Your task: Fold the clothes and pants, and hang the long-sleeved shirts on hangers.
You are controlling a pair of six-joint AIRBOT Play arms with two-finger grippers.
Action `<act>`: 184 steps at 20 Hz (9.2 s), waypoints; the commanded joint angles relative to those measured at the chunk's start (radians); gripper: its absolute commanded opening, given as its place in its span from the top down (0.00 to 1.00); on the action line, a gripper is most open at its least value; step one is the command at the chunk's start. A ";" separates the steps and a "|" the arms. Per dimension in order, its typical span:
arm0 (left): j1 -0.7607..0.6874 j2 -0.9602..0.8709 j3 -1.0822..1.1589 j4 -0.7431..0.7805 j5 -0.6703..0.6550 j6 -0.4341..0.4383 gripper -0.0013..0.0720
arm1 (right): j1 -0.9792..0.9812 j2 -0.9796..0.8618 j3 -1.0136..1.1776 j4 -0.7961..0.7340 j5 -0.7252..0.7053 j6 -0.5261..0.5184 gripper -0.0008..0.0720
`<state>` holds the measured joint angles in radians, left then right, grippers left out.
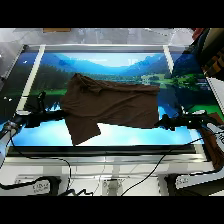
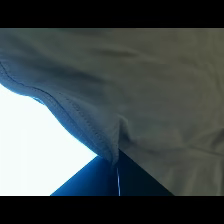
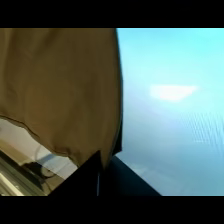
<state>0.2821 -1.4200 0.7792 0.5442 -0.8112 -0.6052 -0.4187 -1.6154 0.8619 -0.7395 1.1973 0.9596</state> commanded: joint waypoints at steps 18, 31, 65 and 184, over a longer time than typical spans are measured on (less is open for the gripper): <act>0.000 1.044 0.356 0.001 0.562 0.005 0.97 | 0.008 0.904 0.831 0.082 -0.124 0.026 0.98; 0.000 0.837 0.355 -0.035 0.216 0.000 0.97 | 0.008 0.807 0.901 -0.109 0.013 0.175 0.98; -0.149 -0.011 0.370 0.630 -0.073 -0.409 0.97 | 0.314 -0.142 0.714 -0.336 -0.169 0.185 0.97; -0.299 0.123 0.136 0.429 0.564 -0.546 0.97 | 0.375 0.118 0.244 0.348 -0.843 0.178 0.97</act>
<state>-0.0181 -1.1694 0.8017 0.9710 -0.2588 -1.1664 -0.0807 -1.4956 1.1007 -0.4026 0.5507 1.0966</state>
